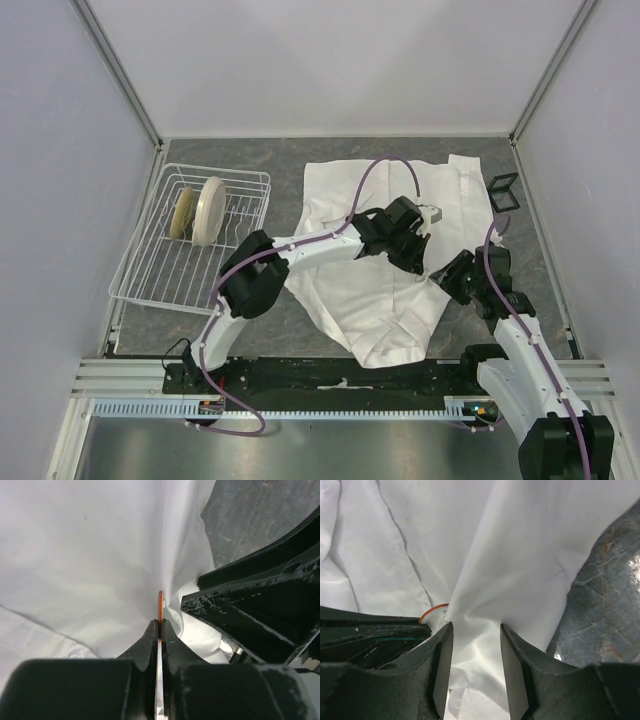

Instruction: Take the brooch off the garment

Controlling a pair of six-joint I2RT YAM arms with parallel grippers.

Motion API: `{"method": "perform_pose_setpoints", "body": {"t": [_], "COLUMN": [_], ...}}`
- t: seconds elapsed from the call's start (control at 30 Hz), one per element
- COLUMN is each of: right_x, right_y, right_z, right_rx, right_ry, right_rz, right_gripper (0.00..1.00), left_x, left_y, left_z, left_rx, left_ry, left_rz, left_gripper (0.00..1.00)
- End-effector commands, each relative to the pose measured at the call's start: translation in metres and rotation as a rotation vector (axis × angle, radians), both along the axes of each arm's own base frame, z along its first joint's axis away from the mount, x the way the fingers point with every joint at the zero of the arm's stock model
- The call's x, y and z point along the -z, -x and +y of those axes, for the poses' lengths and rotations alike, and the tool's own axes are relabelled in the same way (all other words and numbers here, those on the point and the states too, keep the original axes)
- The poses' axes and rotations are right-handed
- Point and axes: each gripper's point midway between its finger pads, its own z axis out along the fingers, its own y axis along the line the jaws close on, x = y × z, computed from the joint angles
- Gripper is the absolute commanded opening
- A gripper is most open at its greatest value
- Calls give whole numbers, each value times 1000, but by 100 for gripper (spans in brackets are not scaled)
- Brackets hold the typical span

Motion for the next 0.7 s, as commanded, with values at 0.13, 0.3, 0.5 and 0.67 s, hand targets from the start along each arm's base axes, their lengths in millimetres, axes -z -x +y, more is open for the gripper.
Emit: {"method": "perform_pose_setpoints", "body": {"t": [0.13,0.3,0.5,0.67], "right_x": [4,22,36,51], "right_y": [3,2,2,16], "right_z": [-19,-30,-27,-31], "right_rx": [142,229,233,255], "right_ry": [36,57,40,63], "right_rz": [58,106,160,231], "right_gripper": [54,50,45,41], "left_x": [-13,-24,-42,-46], "left_y": [-48,-61,-68,-72], "left_z": [15,-4,-24,-26], "left_rx": [-235,-316,-352,-368], "left_ry": [-15,56,147,152], "left_rz": [-421,-550,-584,-594], "left_gripper": [2,2,2,2]}}
